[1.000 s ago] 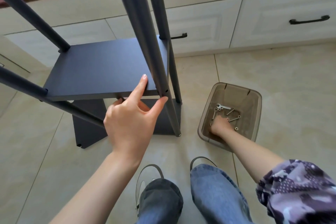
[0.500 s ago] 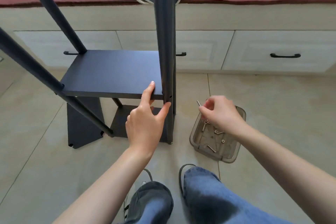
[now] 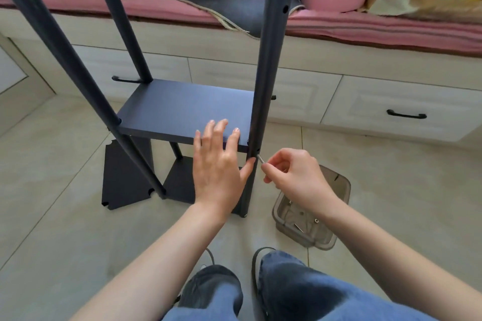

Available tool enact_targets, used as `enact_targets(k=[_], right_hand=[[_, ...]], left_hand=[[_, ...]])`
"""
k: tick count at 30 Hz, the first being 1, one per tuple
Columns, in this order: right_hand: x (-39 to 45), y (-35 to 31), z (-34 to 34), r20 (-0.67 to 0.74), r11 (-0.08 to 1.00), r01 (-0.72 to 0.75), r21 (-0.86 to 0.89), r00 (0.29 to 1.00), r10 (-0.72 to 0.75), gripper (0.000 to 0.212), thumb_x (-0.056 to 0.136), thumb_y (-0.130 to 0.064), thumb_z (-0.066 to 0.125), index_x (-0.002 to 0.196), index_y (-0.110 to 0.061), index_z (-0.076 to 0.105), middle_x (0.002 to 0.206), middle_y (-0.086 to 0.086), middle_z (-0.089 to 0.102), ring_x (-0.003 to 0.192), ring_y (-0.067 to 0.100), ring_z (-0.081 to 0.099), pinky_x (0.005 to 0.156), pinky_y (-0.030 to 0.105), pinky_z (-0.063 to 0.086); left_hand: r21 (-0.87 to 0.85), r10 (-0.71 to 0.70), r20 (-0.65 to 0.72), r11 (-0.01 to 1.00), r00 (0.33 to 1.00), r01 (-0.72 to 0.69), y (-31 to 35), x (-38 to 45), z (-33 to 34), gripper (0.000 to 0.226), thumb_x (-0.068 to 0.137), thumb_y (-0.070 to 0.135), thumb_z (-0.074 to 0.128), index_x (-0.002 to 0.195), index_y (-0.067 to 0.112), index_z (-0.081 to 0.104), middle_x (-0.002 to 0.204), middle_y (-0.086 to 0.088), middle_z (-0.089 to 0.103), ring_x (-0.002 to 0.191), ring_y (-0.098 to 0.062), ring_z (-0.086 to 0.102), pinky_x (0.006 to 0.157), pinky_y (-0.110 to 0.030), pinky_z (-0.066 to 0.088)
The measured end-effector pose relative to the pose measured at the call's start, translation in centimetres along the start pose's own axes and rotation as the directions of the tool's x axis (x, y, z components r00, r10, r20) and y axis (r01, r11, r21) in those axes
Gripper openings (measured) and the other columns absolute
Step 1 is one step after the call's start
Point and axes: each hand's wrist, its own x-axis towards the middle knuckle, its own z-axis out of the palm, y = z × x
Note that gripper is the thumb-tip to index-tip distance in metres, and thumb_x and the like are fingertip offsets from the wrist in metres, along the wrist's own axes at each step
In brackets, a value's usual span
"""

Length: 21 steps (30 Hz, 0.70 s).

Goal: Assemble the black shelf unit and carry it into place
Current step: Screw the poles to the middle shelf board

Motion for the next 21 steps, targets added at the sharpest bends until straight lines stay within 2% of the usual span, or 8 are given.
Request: enact_targets(k=[3, 7, 12, 16, 21], right_hand=[[0.7, 0.1, 0.4, -0.04, 1.0, -0.026, 0.015, 0.999, 0.027, 0.011, 0.091, -0.025, 0.066, 0.081, -0.021, 0.067, 0.067, -0.007, 0.072, 0.067, 0.003, 0.066, 0.069, 0.03, 0.058], [0.9, 0.4, 0.4, -0.061, 1.0, -0.016, 0.023, 0.998, 0.018, 0.012, 0.09, -0.026, 0.068, 0.078, -0.023, 0.066, 0.066, -0.008, 0.071, 0.06, -0.002, 0.063, 0.059, 0.019, 0.048], [1.0, 0.3, 0.5, -0.061, 0.998, -0.018, 0.063, 0.998, 0.022, 0.012, 0.089, -0.026, 0.069, 0.078, -0.022, 0.068, 0.065, -0.009, 0.071, 0.064, 0.001, 0.066, 0.067, 0.029, 0.058], [1.2, 0.3, 0.6, -0.071, 0.995, -0.027, 0.095, 0.997, 0.034, 0.012, 0.088, -0.026, 0.069, 0.076, -0.023, 0.068, 0.065, -0.01, 0.072, 0.064, 0.001, 0.066, 0.068, 0.031, 0.058], [1.0, 0.5, 0.9, -0.138, 0.997, 0.026, 0.068, 0.99, -0.017, 0.014, 0.088, -0.024, 0.07, 0.074, -0.024, 0.067, 0.065, -0.009, 0.07, 0.063, 0.001, 0.065, 0.056, 0.013, 0.048]], left_hand=[[-0.053, 0.018, 0.038, 0.998, 0.999, -0.016, -0.1, 0.1, 0.4, 0.062, 0.086, 0.036, 0.078, 0.133, 0.001, 0.059, 0.149, -0.015, 0.051, 0.146, -0.033, 0.037, 0.121, -0.055, 0.022], [-0.032, 0.018, 0.029, 0.999, 0.999, -0.017, -0.1, 0.2, 1.0, 0.066, 0.082, 0.043, 0.08, 0.132, 0.003, 0.06, 0.147, -0.011, 0.054, 0.144, -0.032, 0.042, 0.12, -0.057, 0.021], [-0.014, 0.046, -0.022, 0.999, 0.999, -0.046, -0.5, 0.1, 1.6, 0.067, 0.082, 0.043, 0.08, 0.137, 0.01, 0.059, 0.148, -0.008, 0.054, 0.142, -0.032, 0.044, 0.12, -0.056, 0.02], [0.002, 0.071, -0.035, 0.997, 0.997, -0.071, -0.8, -0.1, 1.9, 0.066, 0.086, 0.045, 0.077, 0.141, 0.015, 0.057, 0.149, -0.009, 0.053, 0.142, -0.032, 0.044, 0.12, -0.057, 0.021], [-0.012, 0.081, -0.057, 0.997, 0.995, -0.082, -1.1, -0.1, 2.0, 0.061, 0.088, 0.043, 0.074, 0.14, 0.015, 0.059, 0.147, -0.01, 0.055, 0.141, -0.032, 0.046, 0.119, -0.058, 0.024]])
